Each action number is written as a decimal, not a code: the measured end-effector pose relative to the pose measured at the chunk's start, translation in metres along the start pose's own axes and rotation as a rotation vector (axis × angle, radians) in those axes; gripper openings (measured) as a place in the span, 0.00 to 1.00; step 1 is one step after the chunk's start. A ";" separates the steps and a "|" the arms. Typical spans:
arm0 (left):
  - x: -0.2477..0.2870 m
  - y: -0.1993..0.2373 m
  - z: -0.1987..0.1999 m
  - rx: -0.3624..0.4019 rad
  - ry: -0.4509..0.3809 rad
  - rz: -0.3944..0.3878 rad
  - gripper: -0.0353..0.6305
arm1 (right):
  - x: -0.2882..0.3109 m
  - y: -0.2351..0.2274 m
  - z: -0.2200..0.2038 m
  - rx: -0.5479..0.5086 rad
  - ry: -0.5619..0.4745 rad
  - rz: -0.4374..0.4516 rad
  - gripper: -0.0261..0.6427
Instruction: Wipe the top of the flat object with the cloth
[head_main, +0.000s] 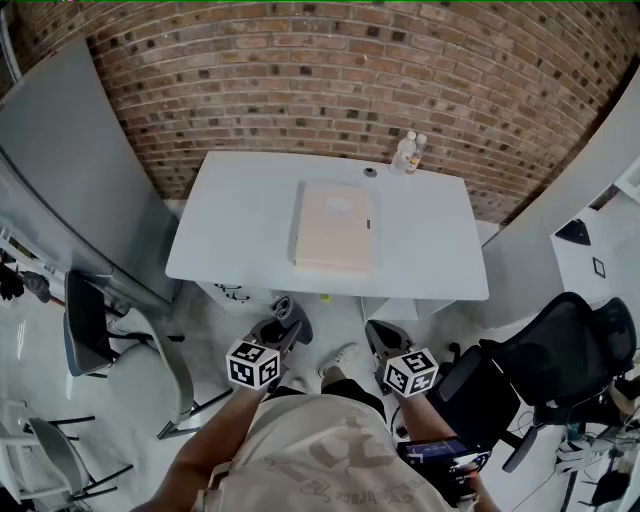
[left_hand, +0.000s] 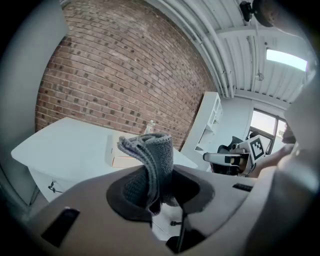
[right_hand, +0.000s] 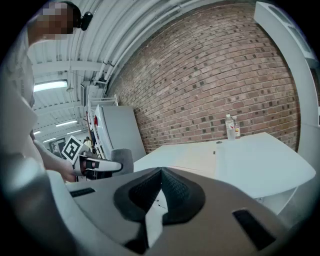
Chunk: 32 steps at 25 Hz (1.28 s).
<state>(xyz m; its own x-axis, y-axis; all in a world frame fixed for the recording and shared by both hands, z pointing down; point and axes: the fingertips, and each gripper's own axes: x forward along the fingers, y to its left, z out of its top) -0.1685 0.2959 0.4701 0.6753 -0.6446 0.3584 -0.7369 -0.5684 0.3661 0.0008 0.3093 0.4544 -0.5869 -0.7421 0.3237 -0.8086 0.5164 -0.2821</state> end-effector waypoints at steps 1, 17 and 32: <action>0.000 0.001 0.000 0.001 0.001 0.000 0.22 | 0.001 0.000 0.001 -0.003 -0.002 -0.002 0.07; -0.013 0.016 -0.014 0.001 0.033 0.000 0.22 | 0.012 0.001 -0.013 0.065 -0.018 -0.052 0.07; 0.027 0.053 -0.005 -0.051 0.098 0.025 0.22 | 0.061 -0.043 -0.004 0.122 0.028 -0.067 0.07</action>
<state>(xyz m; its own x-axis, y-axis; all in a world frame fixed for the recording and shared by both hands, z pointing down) -0.1898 0.2507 0.5031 0.6588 -0.6038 0.4488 -0.7523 -0.5246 0.3986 -0.0005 0.2442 0.4898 -0.5338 -0.7603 0.3702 -0.8360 0.4086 -0.3663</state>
